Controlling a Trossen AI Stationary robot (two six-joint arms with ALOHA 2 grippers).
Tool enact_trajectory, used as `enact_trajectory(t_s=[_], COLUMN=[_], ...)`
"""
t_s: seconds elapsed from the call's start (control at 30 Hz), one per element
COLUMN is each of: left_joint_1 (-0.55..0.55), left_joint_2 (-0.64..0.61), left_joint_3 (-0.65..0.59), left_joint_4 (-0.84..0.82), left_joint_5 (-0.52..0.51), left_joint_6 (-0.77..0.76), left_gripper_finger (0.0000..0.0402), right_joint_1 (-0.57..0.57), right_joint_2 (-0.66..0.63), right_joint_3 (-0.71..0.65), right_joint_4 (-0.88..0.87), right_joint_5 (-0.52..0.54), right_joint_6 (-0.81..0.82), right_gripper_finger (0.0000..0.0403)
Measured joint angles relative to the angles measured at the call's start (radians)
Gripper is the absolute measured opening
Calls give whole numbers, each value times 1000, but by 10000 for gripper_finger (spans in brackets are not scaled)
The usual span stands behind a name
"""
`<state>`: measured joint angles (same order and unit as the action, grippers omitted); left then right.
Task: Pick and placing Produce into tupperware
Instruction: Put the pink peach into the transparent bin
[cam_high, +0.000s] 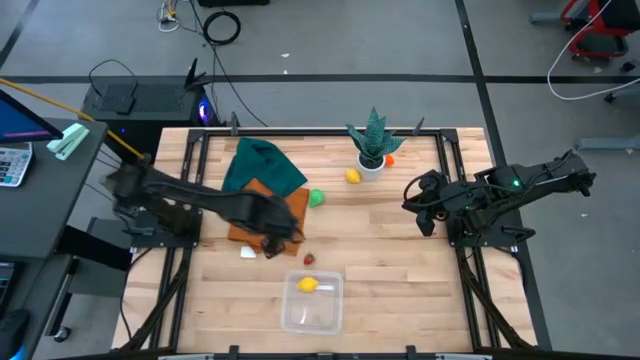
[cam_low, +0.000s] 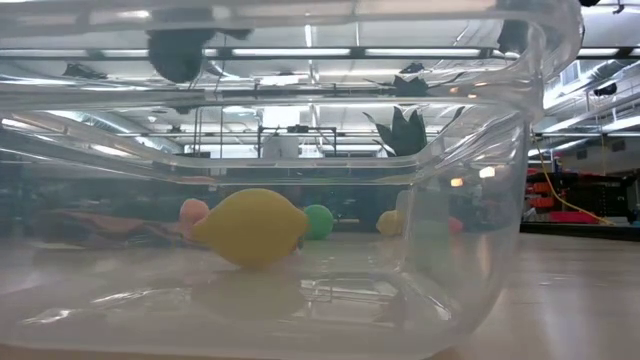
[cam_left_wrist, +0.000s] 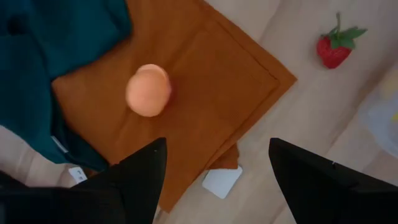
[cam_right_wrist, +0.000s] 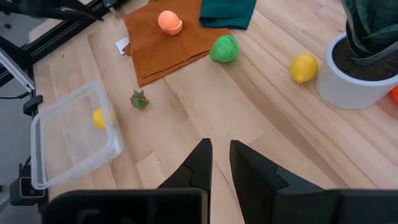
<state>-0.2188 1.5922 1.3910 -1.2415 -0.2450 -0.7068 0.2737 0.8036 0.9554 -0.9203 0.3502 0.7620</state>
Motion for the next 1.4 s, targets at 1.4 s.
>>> enact_trajectory(t_s=[1.4], left_joint_1=[640], left_joint_2=[-60], left_joint_3=[-370], left_joint_4=[350], left_joint_5=[370], left_joint_6=[1083], left_gripper_finger=[286], right_joint_1=[0], right_joint_2=[84], right_joint_3=[0], right_joint_4=[32], right_joint_5=[37], right_joint_6=[232], right_gripper_finger=[56])
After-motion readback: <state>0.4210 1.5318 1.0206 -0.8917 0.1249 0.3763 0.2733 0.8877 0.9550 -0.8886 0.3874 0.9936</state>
